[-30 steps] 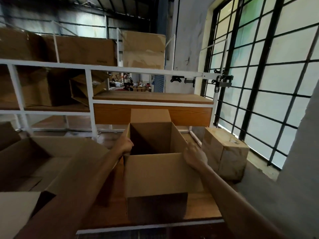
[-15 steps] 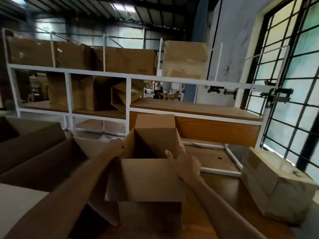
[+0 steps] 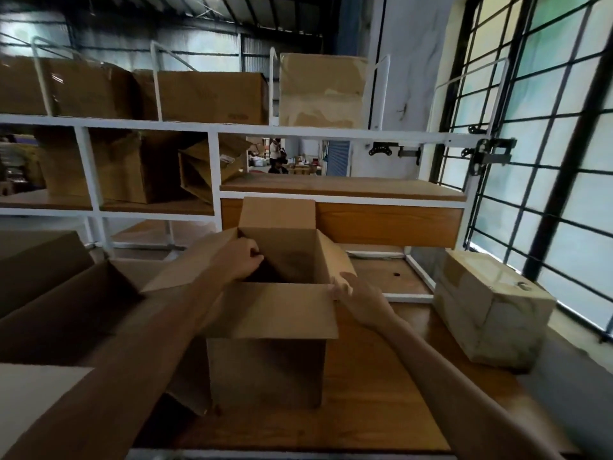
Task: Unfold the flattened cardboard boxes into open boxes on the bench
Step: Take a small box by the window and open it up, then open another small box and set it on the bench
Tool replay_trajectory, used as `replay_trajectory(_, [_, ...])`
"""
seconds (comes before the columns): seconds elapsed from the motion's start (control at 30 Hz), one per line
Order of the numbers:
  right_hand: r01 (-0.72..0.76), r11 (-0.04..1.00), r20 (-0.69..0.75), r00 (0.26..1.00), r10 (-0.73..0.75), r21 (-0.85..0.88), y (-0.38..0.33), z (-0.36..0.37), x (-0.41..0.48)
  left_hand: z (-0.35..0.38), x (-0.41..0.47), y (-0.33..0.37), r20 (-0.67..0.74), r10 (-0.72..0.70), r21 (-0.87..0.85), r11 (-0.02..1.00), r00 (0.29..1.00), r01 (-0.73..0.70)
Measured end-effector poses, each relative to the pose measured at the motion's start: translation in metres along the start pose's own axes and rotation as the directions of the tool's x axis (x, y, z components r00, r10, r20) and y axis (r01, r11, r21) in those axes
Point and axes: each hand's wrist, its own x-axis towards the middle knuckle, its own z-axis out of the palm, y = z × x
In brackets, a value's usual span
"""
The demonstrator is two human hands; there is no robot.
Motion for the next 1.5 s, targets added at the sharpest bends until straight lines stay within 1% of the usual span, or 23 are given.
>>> replay_trajectory(0.03, [-0.003, 1.0, -0.019, 1.0, 0.003, 0.02, 0.006, -0.009, -0.007, -0.009, -0.028, 0.042, -0.09, 0.022, 0.011, 1.0, 0.996, -0.021])
replay_trajectory(0.07, [-0.011, 0.999, -0.054, 0.998, 0.013, 0.046, 0.014, -0.018, -0.017, -0.001, -0.031, 0.063, -0.123, 0.016, -0.061, 0.998, 0.992, -0.024])
replay_trajectory(0.13, [-0.023, 0.995, -0.137, 0.99, 0.037, 0.101, 0.033, -0.031, -0.044, 0.01, -0.061, 0.111, -0.13, 0.036, -0.225, 0.972, 0.991, -0.064])
replay_trajectory(0.17, [-0.021, 0.99, -0.166, 0.985, 0.044, 0.138, 0.043, -0.035, -0.062, 0.02, -0.077, 0.13, -0.155, 0.027, -0.289, 0.955, 0.988, -0.071])
replay_trajectory(0.2, [-0.014, 0.983, -0.189, 0.981, 0.049, 0.183, 0.053, -0.037, -0.084, 0.029, -0.093, 0.148, -0.17, 0.059, -0.351, 0.929, 0.984, -0.116])
replay_trajectory(0.3, [-0.04, 0.939, -0.229, 0.965, 0.125, 0.343, 0.088, -0.03, -0.158, 0.062, -0.15, 0.193, -0.215, 0.122, -0.455, 0.865, 0.969, -0.21])
replay_trajectory(0.43, [-0.138, 0.841, -0.221, 0.931, 0.29, 0.523, 0.138, -0.002, -0.256, 0.127, -0.231, 0.229, -0.115, 0.162, -0.686, 0.701, 0.98, -0.196])
replay_trajectory(0.5, [-0.182, 0.76, -0.205, 0.901, 0.383, 0.624, 0.156, 0.011, -0.299, 0.16, -0.27, 0.243, -0.041, 0.138, -0.75, 0.65, 0.99, -0.122])
replay_trajectory(0.6, [-0.195, 0.579, -0.184, 0.827, 0.53, 0.792, 0.176, 0.025, -0.346, 0.201, -0.314, 0.255, 0.089, 0.072, -0.804, 0.594, 0.993, 0.029])
replay_trajectory(0.63, [-0.192, 0.516, -0.174, 0.797, 0.579, 0.835, 0.183, 0.027, -0.356, 0.212, -0.323, 0.257, 0.13, 0.074, -0.807, 0.587, 0.989, 0.062])
replay_trajectory(0.67, [-0.199, 0.472, -0.162, 0.769, 0.618, 0.859, 0.192, 0.029, -0.363, 0.222, -0.329, 0.259, 0.158, 0.081, -0.805, 0.588, 0.984, 0.081])
replay_trajectory(0.7, [-0.212, 0.452, -0.153, 0.749, 0.644, 0.867, 0.199, 0.029, -0.368, 0.23, -0.331, 0.261, 0.179, 0.084, -0.804, 0.587, 0.98, 0.097])
replay_trajectory(0.8, [-0.224, 0.445, -0.16, 0.722, 0.674, 0.867, 0.223, 0.024, -0.369, 0.25, -0.323, 0.271, 0.232, 0.062, -0.809, 0.566, 0.971, 0.157])
replay_trajectory(0.87, [-0.234, 0.446, -0.154, 0.721, 0.676, 0.864, 0.239, 0.017, -0.357, 0.262, -0.307, 0.279, 0.244, 0.05, -0.813, 0.555, 0.968, 0.176])
replay_trajectory(1.0, [-0.234, 0.471, -0.158, 0.74, 0.653, 0.85, 0.267, 0.0, -0.315, 0.286, -0.256, 0.3, 0.214, 0.058, -0.83, 0.537, 0.975, 0.15])
replay_trajectory(1.13, [-0.221, 0.466, -0.155, 0.751, 0.642, 0.856, 0.295, -0.031, -0.262, 0.309, -0.189, 0.323, 0.198, 0.048, -0.848, 0.51, 0.979, 0.146])
replay_trajectory(1.27, [-0.152, 0.574, -0.261, 0.778, 0.571, 0.804, 0.324, -0.066, -0.204, 0.325, -0.119, 0.345, 0.164, 0.057, -0.858, 0.502, 0.985, 0.114])
replay_trajectory(1.3, [-0.143, 0.588, -0.274, 0.781, 0.561, 0.796, 0.331, -0.074, -0.189, 0.328, -0.1, 0.351, 0.157, 0.051, -0.863, 0.493, 0.986, 0.112])
replay_trajectory(1.37, [-0.13, 0.596, -0.29, 0.78, 0.555, 0.792, 0.345, -0.09, -0.16, 0.33, -0.062, 0.367, 0.144, 0.038, -0.864, 0.491, 0.989, 0.107])
replay_trajectory(1.5, [-0.08, 0.616, -0.332, 0.784, 0.524, 0.784, 0.377, -0.119, -0.101, 0.337, 0.016, 0.399, 0.114, 0.039, -0.85, 0.521, 0.993, 0.077])
